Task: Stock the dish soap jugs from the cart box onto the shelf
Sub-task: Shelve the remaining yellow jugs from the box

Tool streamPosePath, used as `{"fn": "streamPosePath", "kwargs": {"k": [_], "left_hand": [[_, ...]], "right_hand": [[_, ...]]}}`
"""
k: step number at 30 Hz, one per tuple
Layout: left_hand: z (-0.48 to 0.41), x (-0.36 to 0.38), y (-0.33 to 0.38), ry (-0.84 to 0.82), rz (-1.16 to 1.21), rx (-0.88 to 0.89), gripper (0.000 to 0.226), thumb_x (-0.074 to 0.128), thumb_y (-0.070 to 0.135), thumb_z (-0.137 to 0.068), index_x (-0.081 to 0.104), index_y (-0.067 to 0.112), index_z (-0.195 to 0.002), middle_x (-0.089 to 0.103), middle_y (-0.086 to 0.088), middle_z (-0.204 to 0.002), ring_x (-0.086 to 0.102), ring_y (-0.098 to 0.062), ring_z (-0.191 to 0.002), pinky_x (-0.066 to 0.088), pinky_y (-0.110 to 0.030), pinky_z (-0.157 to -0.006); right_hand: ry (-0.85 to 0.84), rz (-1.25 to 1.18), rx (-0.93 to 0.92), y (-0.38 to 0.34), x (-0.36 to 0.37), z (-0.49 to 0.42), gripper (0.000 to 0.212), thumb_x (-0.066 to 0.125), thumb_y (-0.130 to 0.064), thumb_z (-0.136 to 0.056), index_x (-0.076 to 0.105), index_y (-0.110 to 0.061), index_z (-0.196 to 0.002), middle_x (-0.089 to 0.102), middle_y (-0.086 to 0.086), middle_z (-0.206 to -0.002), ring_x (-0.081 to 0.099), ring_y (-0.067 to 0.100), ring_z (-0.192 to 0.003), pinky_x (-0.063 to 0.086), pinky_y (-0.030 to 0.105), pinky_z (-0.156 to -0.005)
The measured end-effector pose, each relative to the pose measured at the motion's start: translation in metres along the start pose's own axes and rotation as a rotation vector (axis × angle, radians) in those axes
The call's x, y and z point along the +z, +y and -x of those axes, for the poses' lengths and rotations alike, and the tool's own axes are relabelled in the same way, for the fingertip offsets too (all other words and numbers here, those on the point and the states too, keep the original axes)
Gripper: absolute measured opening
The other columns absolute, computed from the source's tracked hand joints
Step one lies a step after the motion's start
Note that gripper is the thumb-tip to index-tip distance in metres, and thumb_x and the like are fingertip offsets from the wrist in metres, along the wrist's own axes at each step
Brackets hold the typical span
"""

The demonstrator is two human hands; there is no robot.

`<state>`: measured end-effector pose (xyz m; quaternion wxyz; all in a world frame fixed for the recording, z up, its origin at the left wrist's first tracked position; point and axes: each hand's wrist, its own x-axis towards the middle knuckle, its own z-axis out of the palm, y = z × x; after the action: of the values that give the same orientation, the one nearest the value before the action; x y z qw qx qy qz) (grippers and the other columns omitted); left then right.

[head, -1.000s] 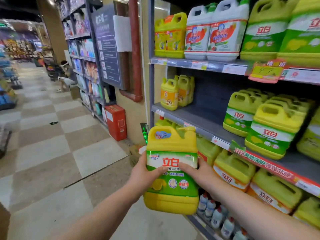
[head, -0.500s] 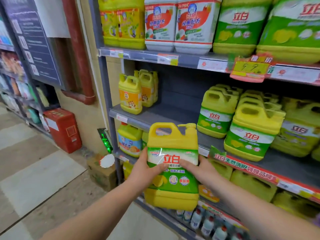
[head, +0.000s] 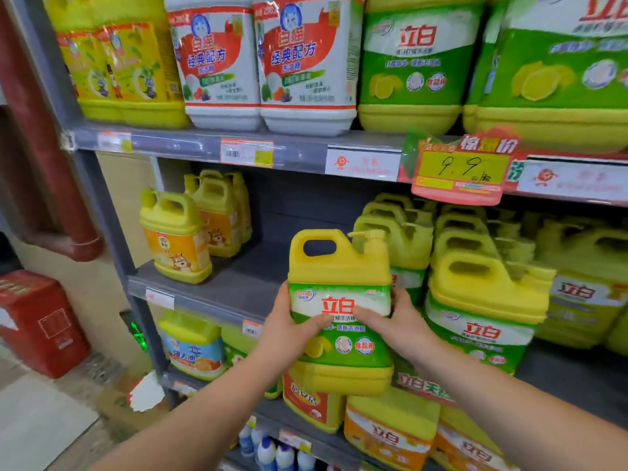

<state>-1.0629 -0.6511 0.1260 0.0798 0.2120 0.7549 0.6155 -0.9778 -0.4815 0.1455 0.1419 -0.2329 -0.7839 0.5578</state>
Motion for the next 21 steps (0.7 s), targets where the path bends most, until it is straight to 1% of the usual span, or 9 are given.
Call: {"fn": "streamPosePath", "kwargs": {"k": [2, 5, 9, 11, 13, 16, 18, 20, 21], "left_hand": [[-0.016, 0.006, -0.002, -0.021, -0.022, 0.016, 0.066, 0.08, 0.029, -0.071, 0.041, 0.041, -0.123, 0.063, 0.025, -0.098, 0.058, 0.021, -0.078, 0.044, 0.0, -0.057], [-0.044, 0.014, -0.004, -0.086, -0.023, 0.023, 0.073, 0.082, 0.029, -0.067, 0.039, 0.04, -0.125, 0.065, 0.024, -0.096, 0.062, 0.014, -0.079, 0.047, -0.005, -0.059], [-0.071, 0.024, -0.013, -0.178, -0.055, 0.029, 0.066, 0.084, 0.028, -0.064, 0.048, 0.03, -0.12, 0.063, 0.022, -0.095, 0.06, 0.007, -0.085, 0.046, -0.01, -0.062], [-0.083, 0.028, -0.015, -0.218, -0.063, 0.045, 0.066, 0.085, 0.028, -0.063, 0.046, 0.033, -0.115, 0.062, 0.022, -0.095, 0.059, 0.006, -0.086, 0.046, -0.014, -0.064], [-0.096, 0.032, -0.016, -0.248, -0.062, 0.072, 0.069, 0.086, 0.028, -0.061, 0.042, 0.038, -0.113, 0.061, 0.022, -0.094, 0.059, 0.004, -0.087, 0.049, -0.02, -0.069], [-0.108, 0.041, -0.021, -0.278, -0.053, 0.098, 0.077, 0.087, 0.027, -0.06, 0.04, 0.035, -0.121, 0.061, 0.02, -0.096, 0.061, -0.003, -0.09, 0.053, -0.032, -0.078], [-0.109, 0.047, -0.029, -0.288, -0.042, 0.108, 0.079, 0.087, 0.026, -0.06, 0.039, 0.035, -0.122, 0.061, 0.02, -0.095, 0.06, -0.001, -0.088, 0.052, -0.029, -0.075], [-0.108, 0.052, -0.038, -0.29, -0.025, 0.108, 0.08, 0.086, 0.024, -0.061, 0.039, 0.034, -0.125, 0.061, 0.018, -0.096, 0.058, 0.003, -0.085, 0.048, -0.023, -0.069], [-0.109, 0.054, -0.042, -0.285, -0.018, 0.106, 0.081, 0.086, 0.023, -0.062, 0.039, 0.032, -0.127, 0.062, 0.015, -0.097, 0.058, 0.001, -0.084, 0.047, -0.022, -0.068]], "right_hand": [[0.02, -0.021, 0.002, 0.003, -0.006, -0.01, 0.076, 0.081, -0.037, -0.069, 0.038, -0.019, -0.129, 0.061, 0.0, -0.114, 0.064, 0.015, -0.094, 0.053, 0.031, -0.08], [0.096, 0.026, 0.004, 0.001, -0.012, -0.022, 0.077, 0.082, -0.035, -0.068, 0.04, -0.02, -0.131, 0.061, -0.001, -0.116, 0.063, 0.016, -0.095, 0.052, 0.031, -0.081], [0.208, 0.118, 0.044, -0.001, -0.013, -0.027, 0.081, 0.082, -0.028, -0.07, 0.038, -0.015, -0.136, 0.06, 0.004, -0.123, 0.059, 0.017, -0.102, 0.047, 0.03, -0.085], [0.249, 0.148, 0.082, -0.006, -0.012, -0.029, 0.077, 0.082, -0.026, -0.07, 0.041, -0.013, -0.134, 0.06, 0.007, -0.126, 0.057, 0.016, -0.1, 0.045, 0.027, -0.083], [0.297, 0.176, 0.118, -0.011, -0.012, -0.032, 0.073, 0.082, -0.022, -0.069, 0.045, -0.009, -0.13, 0.06, 0.009, -0.127, 0.059, 0.02, -0.106, 0.044, 0.025, -0.083], [0.354, 0.184, 0.178, -0.016, -0.01, -0.036, 0.074, 0.082, -0.016, -0.069, 0.043, -0.006, -0.13, 0.058, 0.011, -0.127, 0.057, 0.024, -0.112, 0.045, 0.028, -0.087], [0.399, 0.157, 0.184, -0.021, -0.011, -0.036, 0.077, 0.082, -0.014, -0.068, 0.038, -0.009, -0.132, 0.055, 0.01, -0.127, 0.053, 0.022, -0.111, 0.044, 0.03, -0.089], [0.408, 0.114, 0.187, -0.025, -0.011, -0.036, 0.079, 0.082, -0.013, -0.068, 0.037, -0.011, -0.132, 0.054, 0.008, -0.125, 0.051, 0.023, -0.115, 0.045, 0.038, -0.098], [0.402, 0.108, 0.188, -0.027, -0.01, -0.036, 0.077, 0.082, -0.013, -0.068, 0.037, -0.011, -0.131, 0.054, 0.007, -0.123, 0.051, 0.025, -0.117, 0.045, 0.04, -0.099]]}}
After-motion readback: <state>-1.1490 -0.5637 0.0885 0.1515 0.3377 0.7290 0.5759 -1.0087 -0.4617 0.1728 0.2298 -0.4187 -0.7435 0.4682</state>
